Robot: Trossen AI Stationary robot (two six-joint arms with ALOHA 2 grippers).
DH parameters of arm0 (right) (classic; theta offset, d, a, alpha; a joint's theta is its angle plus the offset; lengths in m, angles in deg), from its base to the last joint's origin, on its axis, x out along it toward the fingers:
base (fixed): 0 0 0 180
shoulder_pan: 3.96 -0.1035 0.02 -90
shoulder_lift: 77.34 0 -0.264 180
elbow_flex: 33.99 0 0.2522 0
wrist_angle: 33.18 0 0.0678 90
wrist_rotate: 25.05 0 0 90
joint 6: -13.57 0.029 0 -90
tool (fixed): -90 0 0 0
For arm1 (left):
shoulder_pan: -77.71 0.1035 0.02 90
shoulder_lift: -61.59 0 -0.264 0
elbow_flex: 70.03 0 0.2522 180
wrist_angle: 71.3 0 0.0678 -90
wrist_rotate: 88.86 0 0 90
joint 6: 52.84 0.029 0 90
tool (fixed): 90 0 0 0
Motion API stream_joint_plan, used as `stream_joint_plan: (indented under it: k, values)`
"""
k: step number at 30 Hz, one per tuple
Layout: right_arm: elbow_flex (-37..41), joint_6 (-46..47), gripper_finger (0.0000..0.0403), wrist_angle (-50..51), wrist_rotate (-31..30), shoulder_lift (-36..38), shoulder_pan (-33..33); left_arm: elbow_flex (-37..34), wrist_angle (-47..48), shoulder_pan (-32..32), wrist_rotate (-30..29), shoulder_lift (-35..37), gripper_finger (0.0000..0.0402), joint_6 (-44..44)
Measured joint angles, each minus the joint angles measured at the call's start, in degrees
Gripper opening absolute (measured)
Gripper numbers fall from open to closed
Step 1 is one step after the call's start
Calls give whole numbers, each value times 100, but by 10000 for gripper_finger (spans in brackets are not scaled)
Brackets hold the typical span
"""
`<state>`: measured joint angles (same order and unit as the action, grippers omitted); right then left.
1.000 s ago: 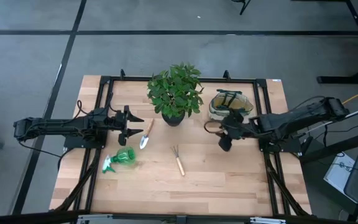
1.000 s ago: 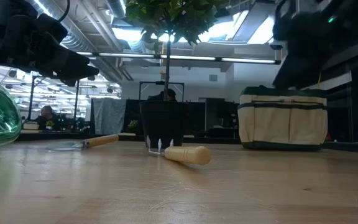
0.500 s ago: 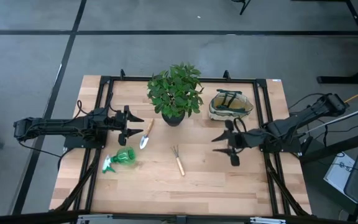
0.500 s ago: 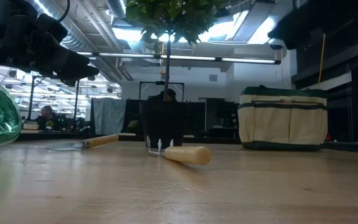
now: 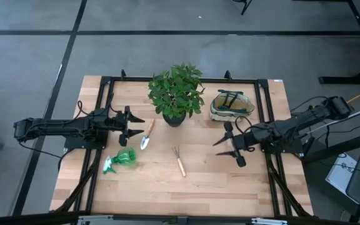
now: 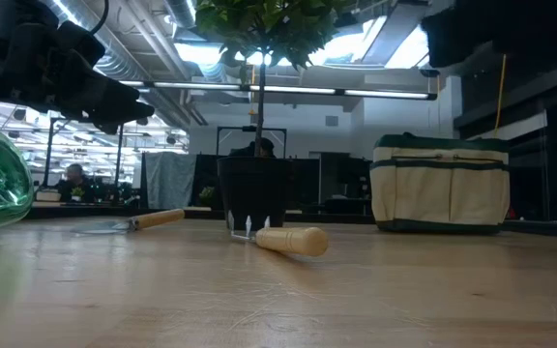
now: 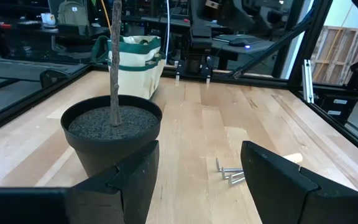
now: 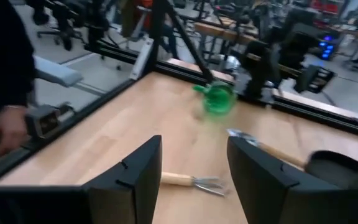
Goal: Pick & Place Garden tools in Gardening bag
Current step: Put the brown trowel into the white gardening bag
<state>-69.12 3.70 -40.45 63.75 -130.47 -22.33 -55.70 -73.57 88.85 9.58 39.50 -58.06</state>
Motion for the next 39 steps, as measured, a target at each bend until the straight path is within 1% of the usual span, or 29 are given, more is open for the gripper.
stream_joint_plan:
  k: [5,8,11,16,19,27,32,39]
  values:
    - [48,-69,185,99,-1,14,512,1,0,-1,0,-2,224,1]
    - [52,-89,185,417,-1,231,740,0,1,0,0,-1,224,0]
    - [54,-93,185,919,-5,684,869,1,0,1,-1,-1,224,0]
    - [53,35,185,1784,-5,1694,893,1,0,1,0,0,224,1]
    - [52,60,185,2203,-5,2163,894,1,2,1,0,-2,224,-1]
    - [52,-540,186,2890,-217,3027,940,1,2,1,-2,0,224,-1]
    - [224,-859,186,2863,-220,3542,1176,-1,1,-1,-1,0,224,-1]
    - [658,-814,186,2768,-155,4257,1384,1,1,0,-1,-1,224,0]
